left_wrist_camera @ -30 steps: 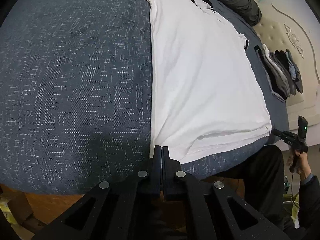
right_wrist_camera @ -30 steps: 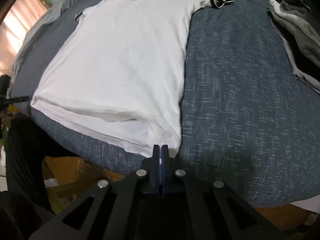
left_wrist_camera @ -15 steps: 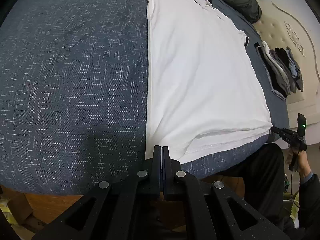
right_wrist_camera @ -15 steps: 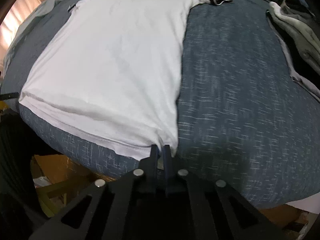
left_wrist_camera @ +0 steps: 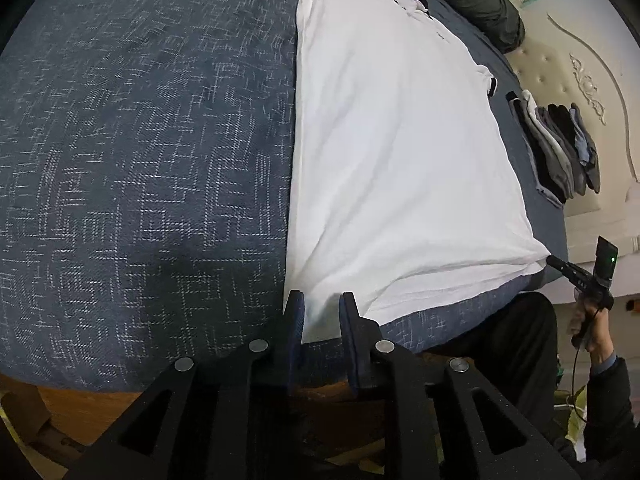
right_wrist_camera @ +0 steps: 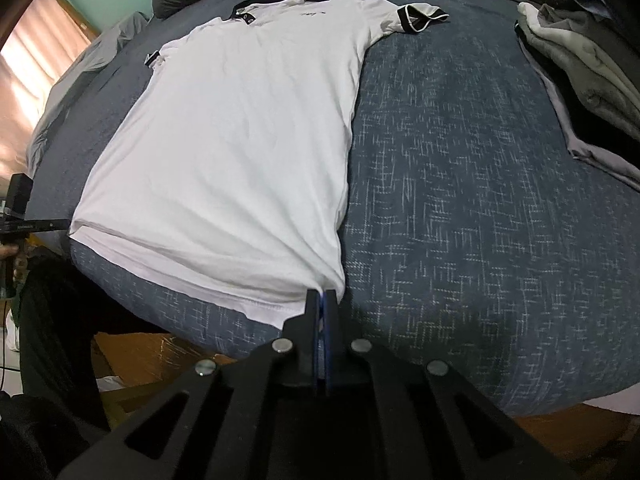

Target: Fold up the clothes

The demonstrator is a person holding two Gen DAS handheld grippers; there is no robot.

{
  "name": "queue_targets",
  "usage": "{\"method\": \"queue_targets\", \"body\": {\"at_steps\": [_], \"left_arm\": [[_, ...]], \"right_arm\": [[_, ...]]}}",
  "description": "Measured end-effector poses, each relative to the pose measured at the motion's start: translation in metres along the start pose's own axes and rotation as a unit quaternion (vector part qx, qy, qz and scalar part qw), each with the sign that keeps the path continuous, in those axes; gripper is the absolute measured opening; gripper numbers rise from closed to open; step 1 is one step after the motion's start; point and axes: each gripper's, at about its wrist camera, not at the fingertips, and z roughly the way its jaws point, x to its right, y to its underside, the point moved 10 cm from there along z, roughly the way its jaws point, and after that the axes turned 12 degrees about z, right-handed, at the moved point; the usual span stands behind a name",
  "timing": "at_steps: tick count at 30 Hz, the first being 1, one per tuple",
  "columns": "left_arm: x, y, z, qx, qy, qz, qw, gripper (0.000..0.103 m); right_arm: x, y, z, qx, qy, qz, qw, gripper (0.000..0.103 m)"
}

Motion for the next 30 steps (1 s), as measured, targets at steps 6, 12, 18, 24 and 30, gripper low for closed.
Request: {"method": "queue_targets", "body": {"at_steps": [6, 12, 18, 24, 30], "left_arm": [[0.003, -0.006, -0.005, 0.003, -0.006, 0.012, 0.9999, 0.000], [0.006, -0.013, -0.024, 0.021, -0.011, 0.018, 0.9995, 0.000], [-0.004, -0.007, -0.006, 0.001, -0.003, -0.004, 1.0000, 0.001], [-0.011, -0.006, -0.003, -0.006, 0.003, -0.011, 0.9999, 0.034], [-0.012, -0.010, -0.002, -0.006, -0.003, -0.004, 1.0000, 0.022]], "right_arm": [[-0.005, -0.006, -0.010, 0.009, -0.017, 0.008, 1.000, 0.001], [-0.002, -0.010, -0.028, 0.021, -0.027, 0.011, 0.999, 0.001], [-0.003, -0.004, -0.022, 0.013, -0.025, 0.008, 1.000, 0.001], [-0.003, 0.002, -0.015, 0.006, -0.025, 0.011, 1.000, 0.001], [-0.004, 0.002, -0.014, 0.006, -0.027, 0.012, 1.000, 0.001]]}}
